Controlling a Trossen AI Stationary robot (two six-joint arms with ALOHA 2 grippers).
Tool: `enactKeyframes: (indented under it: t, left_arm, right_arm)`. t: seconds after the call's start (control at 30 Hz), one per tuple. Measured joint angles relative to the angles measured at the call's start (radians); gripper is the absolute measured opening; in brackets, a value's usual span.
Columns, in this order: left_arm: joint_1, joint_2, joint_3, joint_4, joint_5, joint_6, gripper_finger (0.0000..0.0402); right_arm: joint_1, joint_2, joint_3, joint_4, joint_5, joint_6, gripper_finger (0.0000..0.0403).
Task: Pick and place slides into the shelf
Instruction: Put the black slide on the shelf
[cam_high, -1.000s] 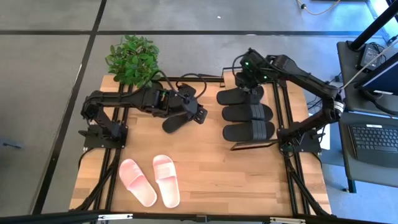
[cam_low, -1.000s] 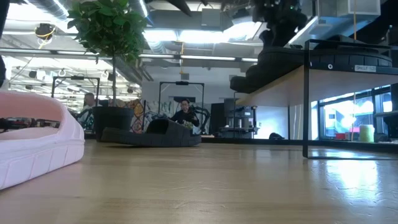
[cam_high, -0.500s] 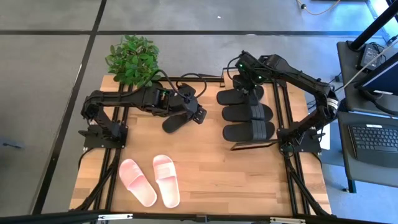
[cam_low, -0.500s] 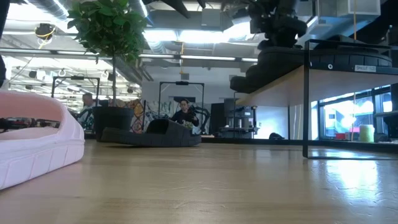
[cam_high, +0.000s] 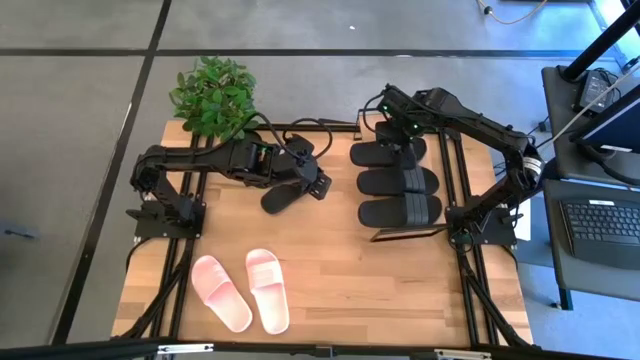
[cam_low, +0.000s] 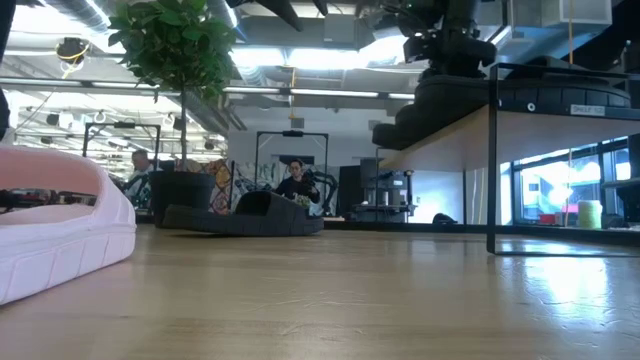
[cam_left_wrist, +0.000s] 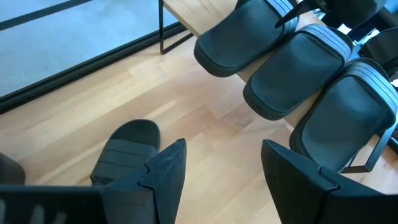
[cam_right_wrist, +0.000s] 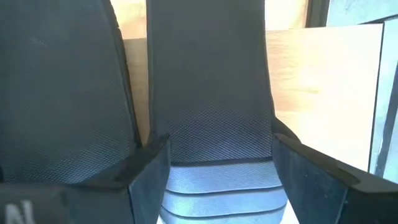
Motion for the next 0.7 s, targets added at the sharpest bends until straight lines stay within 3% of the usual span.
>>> enactKeyframes:
  t: [0.7]
  left_arm:
    - [0.0,0.0,0.0,-0.003,0.0,0.0,0.0199]
  right_arm:
    - [-0.001,0.0,0.002,-0.054,0.003,0.0,0.0275]
